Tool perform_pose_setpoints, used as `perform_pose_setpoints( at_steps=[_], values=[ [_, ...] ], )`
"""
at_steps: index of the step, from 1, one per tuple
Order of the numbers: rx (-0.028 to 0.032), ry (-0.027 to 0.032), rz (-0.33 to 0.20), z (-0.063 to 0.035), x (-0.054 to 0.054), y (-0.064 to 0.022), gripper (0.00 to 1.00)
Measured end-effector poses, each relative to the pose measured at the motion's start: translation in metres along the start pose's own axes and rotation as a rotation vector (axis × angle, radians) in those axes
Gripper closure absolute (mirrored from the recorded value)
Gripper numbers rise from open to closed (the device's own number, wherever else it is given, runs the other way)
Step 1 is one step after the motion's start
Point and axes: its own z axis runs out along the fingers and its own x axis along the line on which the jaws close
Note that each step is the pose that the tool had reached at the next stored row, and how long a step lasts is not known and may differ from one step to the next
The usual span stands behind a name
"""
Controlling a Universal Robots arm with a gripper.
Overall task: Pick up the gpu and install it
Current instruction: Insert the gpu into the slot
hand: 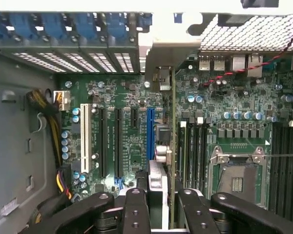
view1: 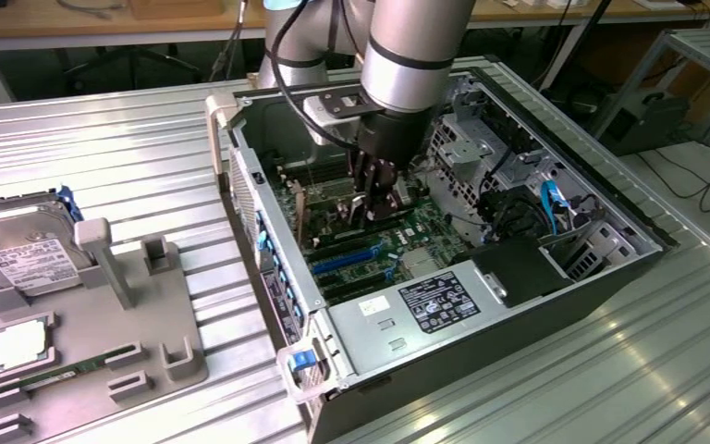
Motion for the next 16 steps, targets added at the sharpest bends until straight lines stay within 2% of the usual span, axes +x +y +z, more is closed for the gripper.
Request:
perform_pose_setpoints(
  at_steps=[7,16],
  values=[
    [0.0,-0.0002,0.011,0.0059,0.007,0.0,0.72],
    [0.0001,-0.0002,0.012,0.0182,0.01,0.0036,0.72]
  ],
)
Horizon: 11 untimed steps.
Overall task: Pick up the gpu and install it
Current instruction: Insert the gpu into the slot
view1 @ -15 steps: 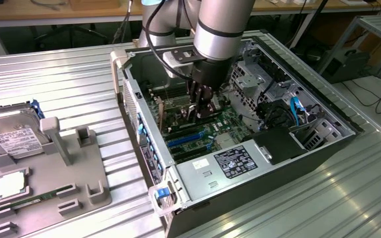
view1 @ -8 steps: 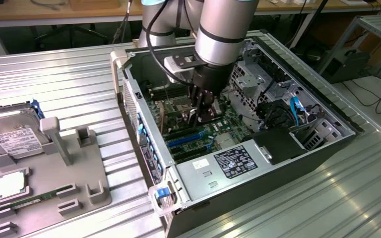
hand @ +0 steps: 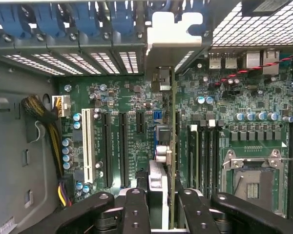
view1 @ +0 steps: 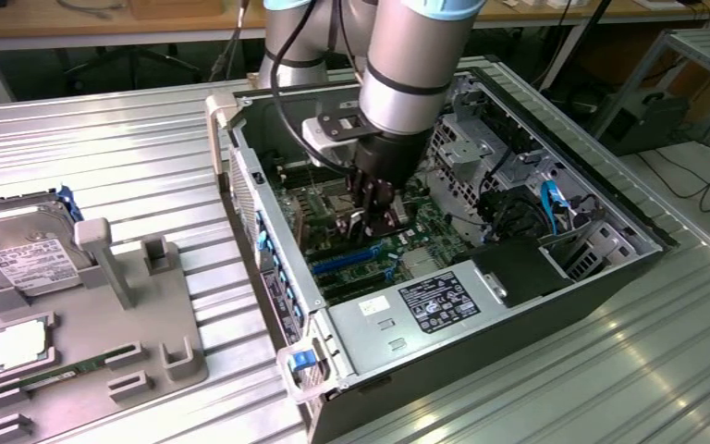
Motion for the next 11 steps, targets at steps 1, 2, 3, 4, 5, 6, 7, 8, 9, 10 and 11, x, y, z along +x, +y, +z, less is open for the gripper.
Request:
perform_pose_setpoints(
  at_steps=[1,2,3,4,5,6,7,8,9,10,11],
  values=[
    [-0.0001,0.0002,0.0,0.0018,0.0,0.0011,0.72],
    [-0.0001,0.0001,0.0,0.0036,0.0,0.002,0.72],
    [-0.0001,0.0001,0.0,0.005,0.0,0.0023,0.72],
    [-0.0002,0.0003,0.0,0.0063,0.0,0.0023,0.72],
    [-0.0001,0.0002,0.0,0.0078,0.0,0.0023,0.72],
    [0.0004,0.0002,0.0,0.0095,0.0,0.0023,0.72],
    [0.0017,0.0001,0.0,0.0103,0.0,0.0027,0.72],
    [0.003,0.0002,0.0,0.0112,0.0,0.0028,0.72],
    [0.004,0.0001,0.0,0.012,0.0,0.0029,0.72],
    [0.0046,0.0001,0.0,0.0128,0.0,0.0031,0.72],
    [0.0046,0.0002,0.0,0.0135,0.0,0.0038,0.72]
  ],
)
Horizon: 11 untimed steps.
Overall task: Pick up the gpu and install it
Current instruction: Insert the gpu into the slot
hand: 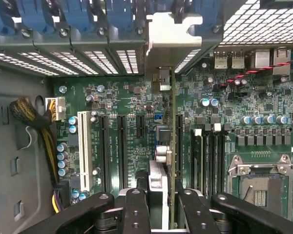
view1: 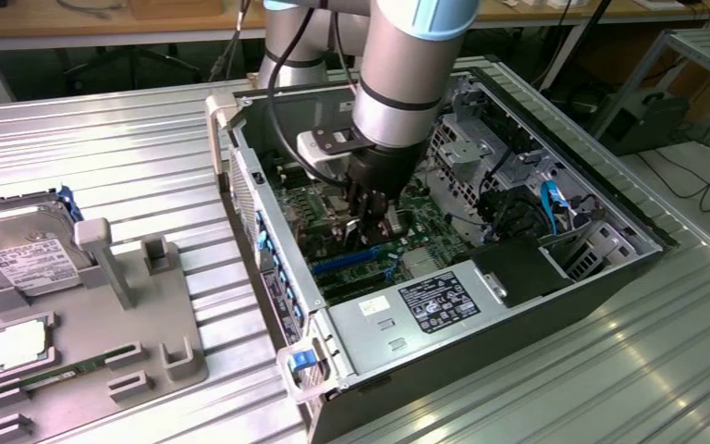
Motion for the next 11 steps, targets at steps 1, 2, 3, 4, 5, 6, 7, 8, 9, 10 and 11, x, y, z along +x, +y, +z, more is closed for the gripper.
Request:
perform_pose_setpoints(
  at_steps=[1,2,3,4,5,6,7,8,9,10,11],
  values=[
    [0.0,0.0,0.0,0.0005,0.0,0.0006,0.72],
    [0.0,0.0,0.0,0.0009,0.0,0.0015,0.72],
    [0.0,0.0,0.0,0.0013,0.0002,0.0019,0.72],
    [0.0001,-0.0001,0.0,0.0015,0.0008,0.0019,0.72],
    [0.0,0.0,0.0,0.0017,0.0013,0.0021,0.72],
    [0.0001,-0.0001,0.0,0.0021,0.0016,0.0023,0.72],
    [0.0001,-0.0002,0.0,0.0024,0.0017,0.0026,0.72],
    [0.0,0.0,0.0,0.0028,0.0018,0.0035,0.72],
    [0.0,-0.0001,0.0,0.0031,0.0018,0.0047,0.72],
    [0.0001,-0.0002,0.0,0.0035,0.0018,0.0058,0.72],
    [0.0001,-0.0001,0.0,0.0038,0.0018,0.0068,0.72]
  ],
)
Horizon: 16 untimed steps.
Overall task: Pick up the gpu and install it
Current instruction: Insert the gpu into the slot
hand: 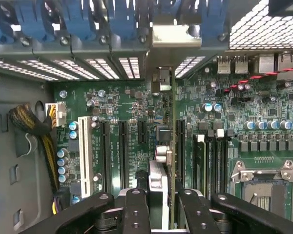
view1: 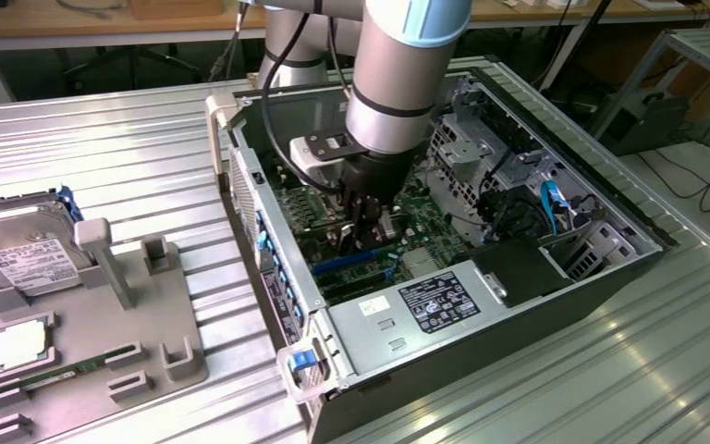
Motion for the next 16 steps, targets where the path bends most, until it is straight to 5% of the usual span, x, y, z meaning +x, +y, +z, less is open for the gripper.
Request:
perform_pose_setpoints(
  at_steps=[16],
  values=[
    [0.0014,-0.0001,0.0,0.0094,0.0,0.0021,0.72]
  ],
)
